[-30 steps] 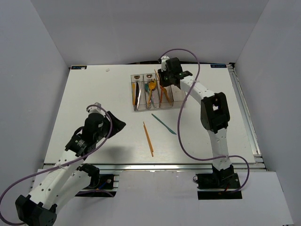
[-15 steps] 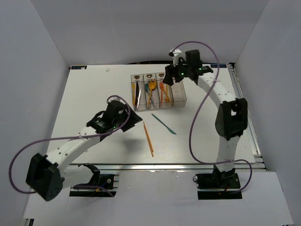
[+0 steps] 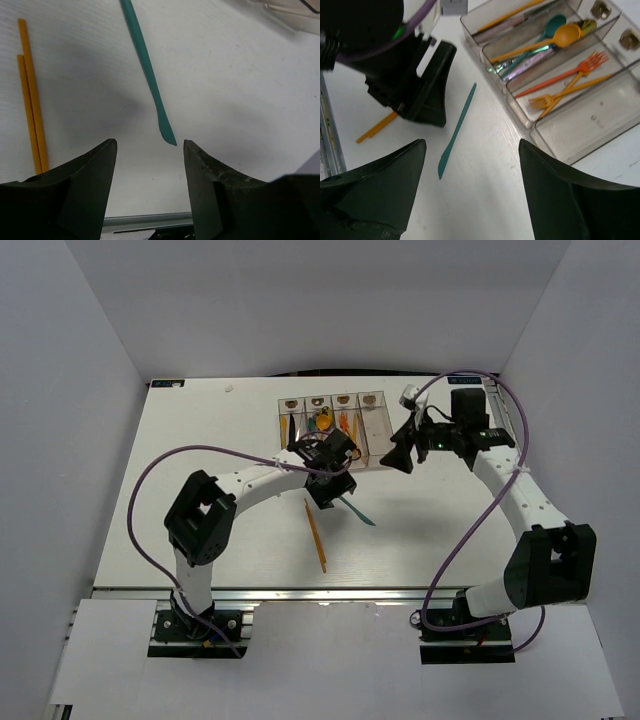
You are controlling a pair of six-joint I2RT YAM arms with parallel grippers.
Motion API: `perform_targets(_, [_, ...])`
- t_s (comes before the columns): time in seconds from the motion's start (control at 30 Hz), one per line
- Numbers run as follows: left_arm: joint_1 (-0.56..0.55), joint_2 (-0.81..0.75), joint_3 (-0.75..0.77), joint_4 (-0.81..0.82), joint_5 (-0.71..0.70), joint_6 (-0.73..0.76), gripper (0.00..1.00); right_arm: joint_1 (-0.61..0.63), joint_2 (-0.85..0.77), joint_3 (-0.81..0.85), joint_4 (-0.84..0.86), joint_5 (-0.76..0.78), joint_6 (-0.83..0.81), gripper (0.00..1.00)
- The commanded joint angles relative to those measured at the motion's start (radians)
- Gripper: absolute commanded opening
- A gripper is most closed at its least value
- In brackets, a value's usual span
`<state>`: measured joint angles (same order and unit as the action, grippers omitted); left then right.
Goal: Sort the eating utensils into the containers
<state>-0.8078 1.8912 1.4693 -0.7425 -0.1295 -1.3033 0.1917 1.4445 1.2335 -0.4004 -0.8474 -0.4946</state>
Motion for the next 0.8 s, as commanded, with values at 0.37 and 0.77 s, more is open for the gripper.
perform_targets(0.37, [0.002, 0.089, 0.204, -0.159, -0.107, -0.005, 0.57, -0.058, -0.087, -0.117, -0.046, -0.044, -0.114, 0.79])
perform_targets(0.77, [0.061, -0.312, -0.122, -0.201, -0.328, 0.107, 0.58, 0.072, 0.007, -0.129, -0.212, 0.080, -0.239, 0.71])
